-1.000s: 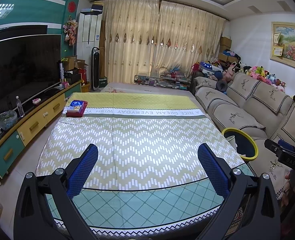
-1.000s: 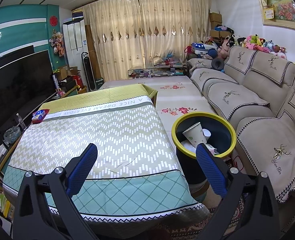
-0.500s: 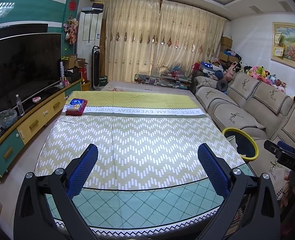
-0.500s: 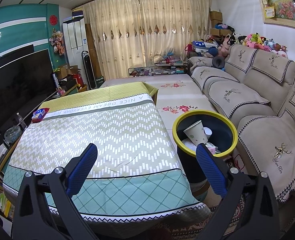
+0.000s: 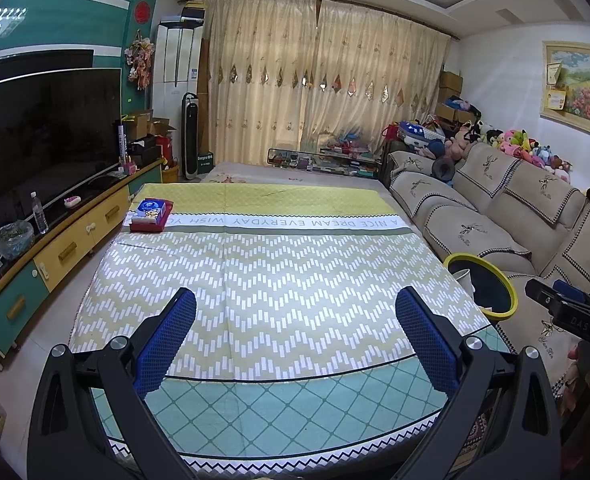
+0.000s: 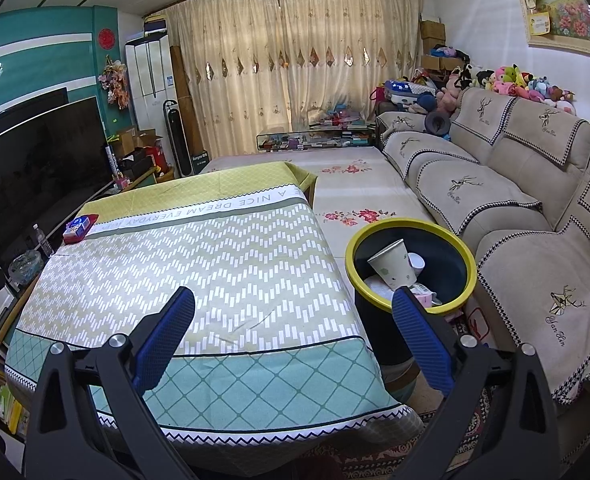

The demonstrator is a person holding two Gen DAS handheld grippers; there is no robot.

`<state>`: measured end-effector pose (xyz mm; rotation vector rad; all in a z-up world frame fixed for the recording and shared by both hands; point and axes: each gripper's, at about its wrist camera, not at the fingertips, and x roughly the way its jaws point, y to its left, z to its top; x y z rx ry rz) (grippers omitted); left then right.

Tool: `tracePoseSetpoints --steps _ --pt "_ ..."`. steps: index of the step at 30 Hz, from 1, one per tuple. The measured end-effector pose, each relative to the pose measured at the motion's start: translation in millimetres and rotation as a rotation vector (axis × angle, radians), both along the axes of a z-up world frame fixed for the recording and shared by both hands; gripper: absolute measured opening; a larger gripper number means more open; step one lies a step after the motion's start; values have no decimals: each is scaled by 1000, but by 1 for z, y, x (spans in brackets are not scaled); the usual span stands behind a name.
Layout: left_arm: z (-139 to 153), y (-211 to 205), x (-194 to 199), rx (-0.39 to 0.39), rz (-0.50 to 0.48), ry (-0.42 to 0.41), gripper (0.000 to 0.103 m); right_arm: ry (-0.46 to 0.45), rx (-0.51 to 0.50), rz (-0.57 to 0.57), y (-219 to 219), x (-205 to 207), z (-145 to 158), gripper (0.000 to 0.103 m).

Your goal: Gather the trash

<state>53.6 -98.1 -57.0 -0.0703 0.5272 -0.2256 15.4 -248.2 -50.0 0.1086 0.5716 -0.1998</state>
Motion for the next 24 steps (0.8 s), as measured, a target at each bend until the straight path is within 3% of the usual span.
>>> tracePoseSetpoints --steps 12,16,20,24 --pt "-4 0 7 -8 -17 6 98 13 5 10 -1 5 -6 94" --pt "-9 1 22 -18 -31 57 98 32 14 40 2 20 -11 94" --pt "-19 8 59 -11 -13 116 98 68 24 88 6 56 -17 95" --pt "-43 18 120 37 54 171 98 117 34 162 17 116 -33 96"
